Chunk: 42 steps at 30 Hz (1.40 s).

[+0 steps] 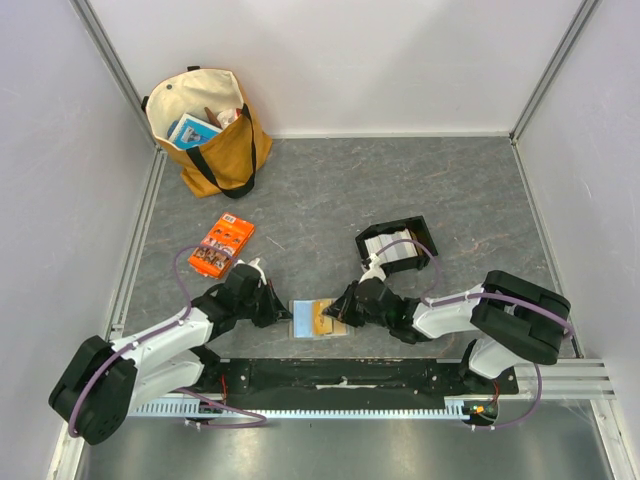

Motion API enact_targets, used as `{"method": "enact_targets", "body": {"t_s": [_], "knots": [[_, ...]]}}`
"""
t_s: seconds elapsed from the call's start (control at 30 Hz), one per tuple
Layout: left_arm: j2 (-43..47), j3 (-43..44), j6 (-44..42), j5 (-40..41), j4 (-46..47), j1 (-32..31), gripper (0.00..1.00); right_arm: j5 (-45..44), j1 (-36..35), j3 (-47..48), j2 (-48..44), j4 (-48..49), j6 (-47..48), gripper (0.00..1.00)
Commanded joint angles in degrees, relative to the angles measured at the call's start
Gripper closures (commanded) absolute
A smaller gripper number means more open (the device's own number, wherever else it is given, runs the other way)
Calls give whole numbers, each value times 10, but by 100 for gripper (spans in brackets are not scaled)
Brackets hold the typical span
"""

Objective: Put the credit cards into the card holder
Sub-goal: Insert the credit card into the card holder.

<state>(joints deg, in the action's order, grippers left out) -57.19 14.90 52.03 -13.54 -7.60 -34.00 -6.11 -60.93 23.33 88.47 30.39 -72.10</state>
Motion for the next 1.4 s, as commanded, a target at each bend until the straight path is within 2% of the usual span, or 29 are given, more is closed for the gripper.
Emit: {"method": "enact_targets", "body": {"t_s": [0.0,0.17,0.2,0.37,0.47,0.93,1.17,1.37], "knots": [[8,-4,1,6,3,-2,98,-26,-3,20,16,-101,25,91],[1,-2,1,4,6,-2,98,-18,-12,14,3,-125,21,82],[1,-2,1,4,6,-1,98,-26,-12,16,-7,-143,24,75],[2,-2,0,6,7,-2,98,-80,-12,43,-57,-242,48,55],[0,-1,-1,5,8,-2,98,-80,-12,60,-59,-259,61,53],[-6,-2,-3,0,14,-2,98,-13,-38,131,35,-223,86,53],[-4,-3,-2,1,14,0,98,-3,-46,138,43,-204,84,54],[-4,-2,-2,0,14,-1,98,-2,-46,131,28,-173,87,61]]}}
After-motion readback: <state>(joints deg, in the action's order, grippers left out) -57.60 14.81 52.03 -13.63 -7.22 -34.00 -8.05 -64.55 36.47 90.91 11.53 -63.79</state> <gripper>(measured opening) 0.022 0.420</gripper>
